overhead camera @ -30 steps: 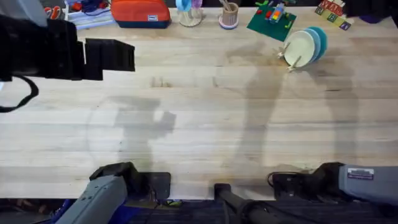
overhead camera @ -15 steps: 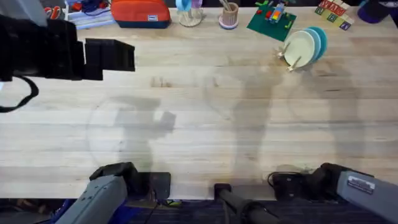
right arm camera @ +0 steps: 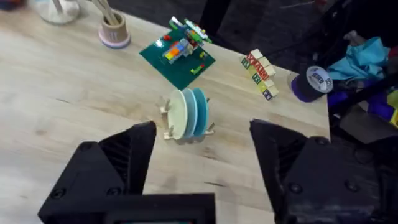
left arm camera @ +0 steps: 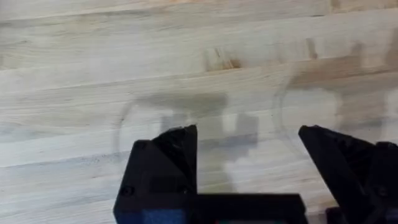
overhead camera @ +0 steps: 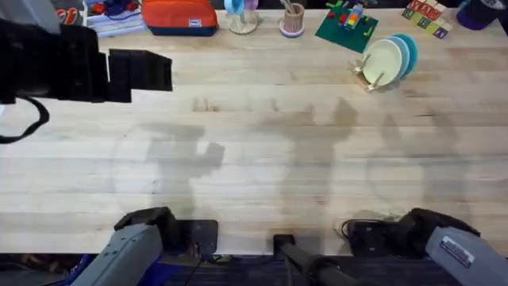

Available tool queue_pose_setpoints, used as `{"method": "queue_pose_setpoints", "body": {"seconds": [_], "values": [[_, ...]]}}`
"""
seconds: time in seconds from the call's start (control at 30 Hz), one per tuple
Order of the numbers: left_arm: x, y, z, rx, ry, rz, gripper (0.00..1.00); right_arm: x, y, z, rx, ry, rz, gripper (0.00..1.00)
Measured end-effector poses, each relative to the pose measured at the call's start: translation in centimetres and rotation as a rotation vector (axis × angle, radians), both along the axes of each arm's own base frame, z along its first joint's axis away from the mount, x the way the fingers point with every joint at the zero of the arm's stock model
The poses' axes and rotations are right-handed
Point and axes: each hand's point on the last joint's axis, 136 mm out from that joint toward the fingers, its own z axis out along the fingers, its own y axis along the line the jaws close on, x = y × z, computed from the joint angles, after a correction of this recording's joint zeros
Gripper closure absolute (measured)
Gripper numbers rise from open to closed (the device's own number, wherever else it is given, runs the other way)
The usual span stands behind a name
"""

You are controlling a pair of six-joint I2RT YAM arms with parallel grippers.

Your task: Pick up the plates from the table one by one and place each into a slot on the dish rack.

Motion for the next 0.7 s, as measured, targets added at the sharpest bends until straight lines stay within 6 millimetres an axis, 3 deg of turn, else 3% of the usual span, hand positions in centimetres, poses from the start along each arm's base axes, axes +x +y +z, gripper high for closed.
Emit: {"method": "queue_pose_setpoints", "body": {"seconds": [0.2,0.43,0.7], "values": [[0.0,0.0,0.0,0.0,0.0,0.0,0.008,-3.4,1.2,0.7,0.065,-0.02,-0.035,0.064],[0.0,0.0,0.0,0.0,0.0,0.0,0.007,-7.9,2.6,-2.1,0.146,0.117,-0.065,0.023],[0.0,0.0,0.0,0.0,0.0,0.0,0.007,-9.7,3.2,-2.7,0.253,0.145,-0.129,0.007]]}}
